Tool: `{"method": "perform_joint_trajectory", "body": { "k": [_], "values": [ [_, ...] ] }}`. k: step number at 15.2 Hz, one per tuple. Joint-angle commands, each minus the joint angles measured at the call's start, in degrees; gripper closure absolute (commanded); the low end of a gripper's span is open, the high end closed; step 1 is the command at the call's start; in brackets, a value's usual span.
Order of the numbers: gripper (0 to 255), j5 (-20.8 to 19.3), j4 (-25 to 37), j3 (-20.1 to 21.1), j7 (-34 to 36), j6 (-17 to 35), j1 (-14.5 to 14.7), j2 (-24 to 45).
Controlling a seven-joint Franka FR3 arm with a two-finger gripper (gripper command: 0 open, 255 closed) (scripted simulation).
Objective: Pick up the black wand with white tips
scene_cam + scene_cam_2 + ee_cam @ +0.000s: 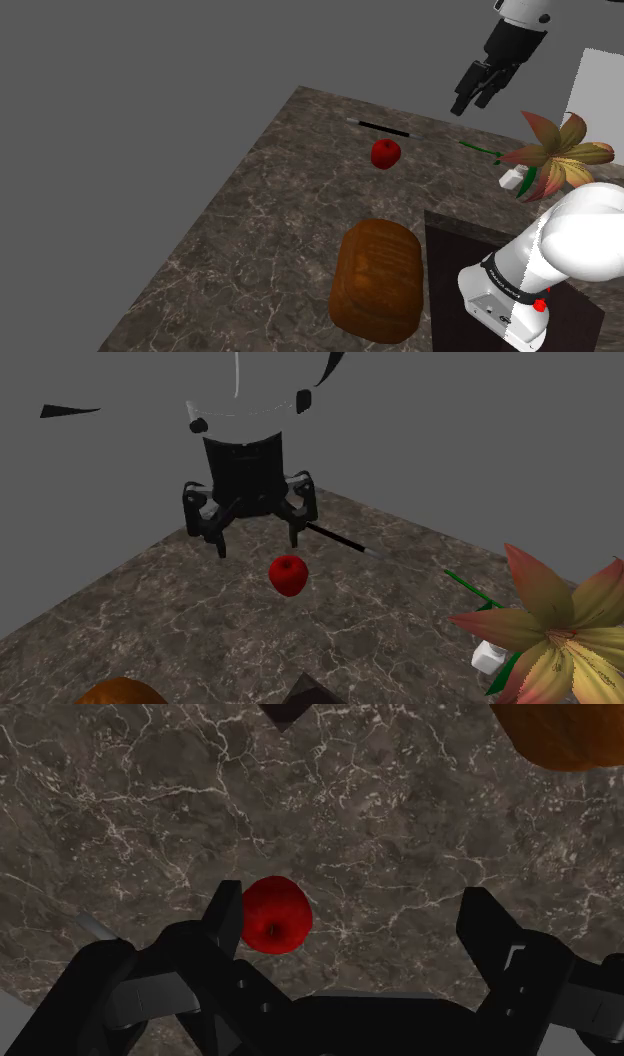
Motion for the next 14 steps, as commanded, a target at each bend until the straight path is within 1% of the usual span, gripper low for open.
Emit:
{"method": "perform_joint_trajectory", "body": {
  "k": [1, 8, 14],
  "values": [
    [0, 0.00, 0.00, 0.00, 0.00, 0.00, 0.00, 0.00],
    [0, -5.23, -2.39, -7.64, -13.43, 9.20, -0.33, 7.93],
    [0, -7.98, -0.80, -13.64, -24.54, 17.19, -0.24, 18.17]
  ]
}}
